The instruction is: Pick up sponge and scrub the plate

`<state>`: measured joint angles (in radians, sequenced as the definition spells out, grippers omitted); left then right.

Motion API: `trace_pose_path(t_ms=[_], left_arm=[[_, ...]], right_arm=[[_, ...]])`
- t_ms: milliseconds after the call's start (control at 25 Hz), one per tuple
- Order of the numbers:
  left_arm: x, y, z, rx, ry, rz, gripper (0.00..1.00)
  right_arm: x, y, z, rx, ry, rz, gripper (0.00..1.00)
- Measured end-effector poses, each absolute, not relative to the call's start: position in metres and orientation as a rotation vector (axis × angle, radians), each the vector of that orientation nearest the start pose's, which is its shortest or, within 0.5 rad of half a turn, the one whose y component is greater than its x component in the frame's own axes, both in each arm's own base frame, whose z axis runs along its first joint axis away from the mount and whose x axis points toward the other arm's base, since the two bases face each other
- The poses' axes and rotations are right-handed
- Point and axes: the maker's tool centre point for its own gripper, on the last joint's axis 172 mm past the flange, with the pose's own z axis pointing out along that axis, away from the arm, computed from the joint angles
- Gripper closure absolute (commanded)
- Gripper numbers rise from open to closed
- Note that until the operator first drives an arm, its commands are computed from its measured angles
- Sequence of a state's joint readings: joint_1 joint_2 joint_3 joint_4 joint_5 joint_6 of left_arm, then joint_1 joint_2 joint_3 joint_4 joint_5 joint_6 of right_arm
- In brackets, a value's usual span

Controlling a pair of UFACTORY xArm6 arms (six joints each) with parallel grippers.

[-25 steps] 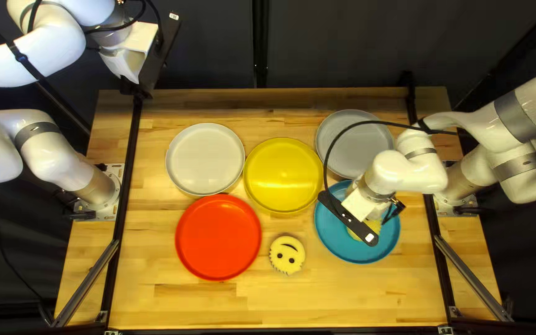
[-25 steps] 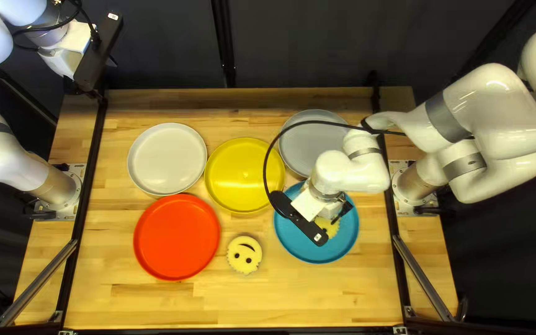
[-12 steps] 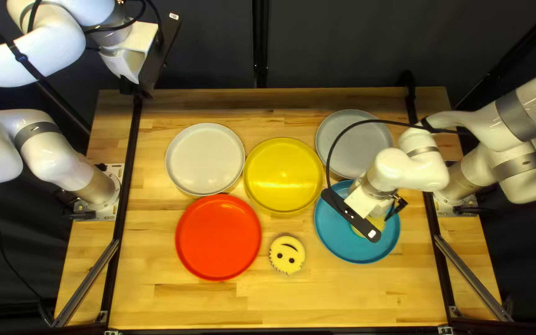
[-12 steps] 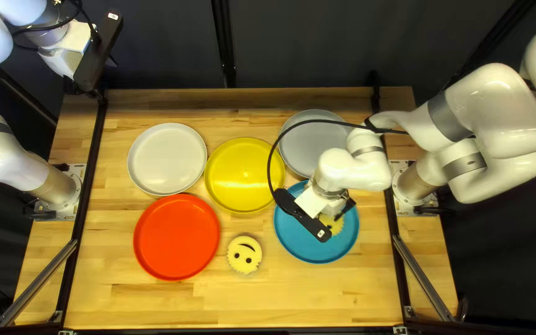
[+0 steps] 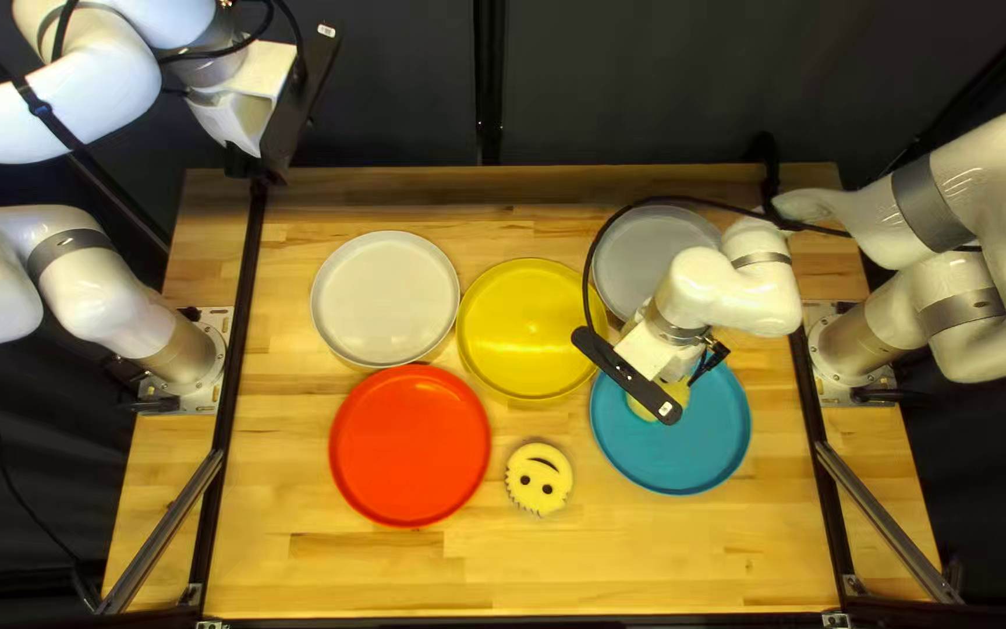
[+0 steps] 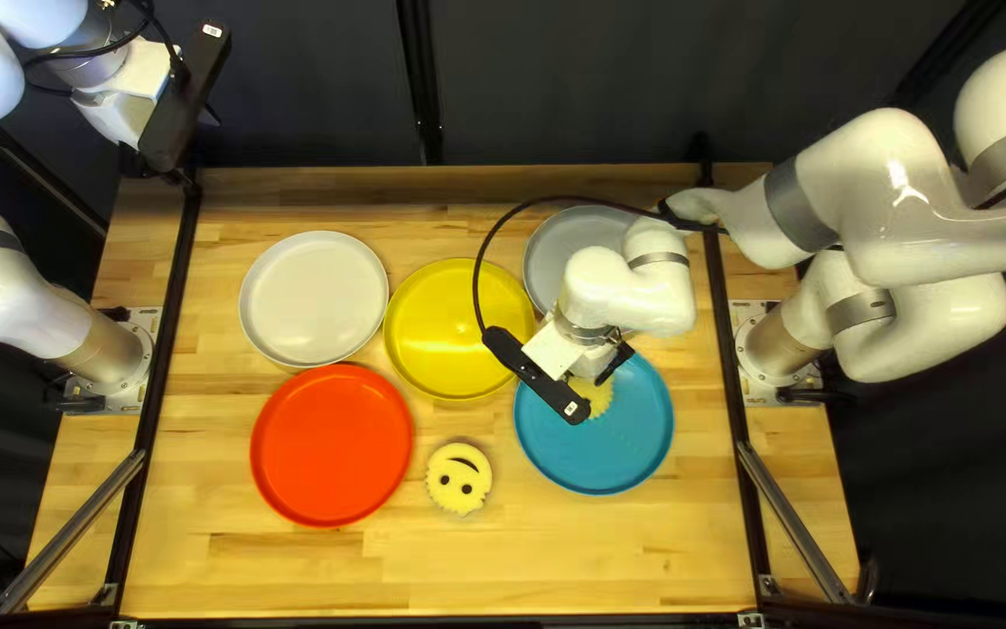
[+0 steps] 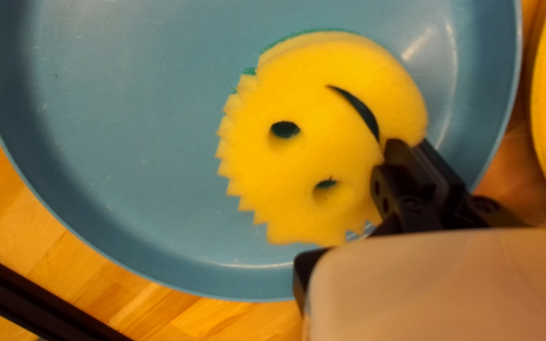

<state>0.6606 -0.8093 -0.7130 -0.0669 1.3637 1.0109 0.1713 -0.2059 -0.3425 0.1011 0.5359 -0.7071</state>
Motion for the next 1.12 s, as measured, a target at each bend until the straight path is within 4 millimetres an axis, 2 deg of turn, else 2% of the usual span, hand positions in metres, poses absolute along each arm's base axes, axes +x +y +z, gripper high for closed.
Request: trace_pose_path(t_ms=[280,400,640,960,1120], left_arm=[[0.243,0.168,0.31,-3.015,0.52,-0.239,0.0],[0.243,0.168,0.31,-3.015,0.52,-0.239,0.0],[0.243,0.168,0.31,-3.015,0.52,-0.239,0.0],[0.243,0.168,0.31,-3.015,0.52,-0.239,0.0],[0.243,0.168,0.31,-3.015,0.52,-0.239,0.0]], right_arm=[[0.283,0.096,0.037,-2.855,-1.19,-0.037,1.0],[0.274,0.1,0.035,-2.854,-1.196,-0.025,1.0],[0.277,0.079,0.03,-2.865,-1.267,0.004,1.0],[0.307,0.047,0.04,-2.892,-1.359,-0.009,1.0],[0.313,0.036,0.047,-2.901,-1.378,-0.022,1.0]])
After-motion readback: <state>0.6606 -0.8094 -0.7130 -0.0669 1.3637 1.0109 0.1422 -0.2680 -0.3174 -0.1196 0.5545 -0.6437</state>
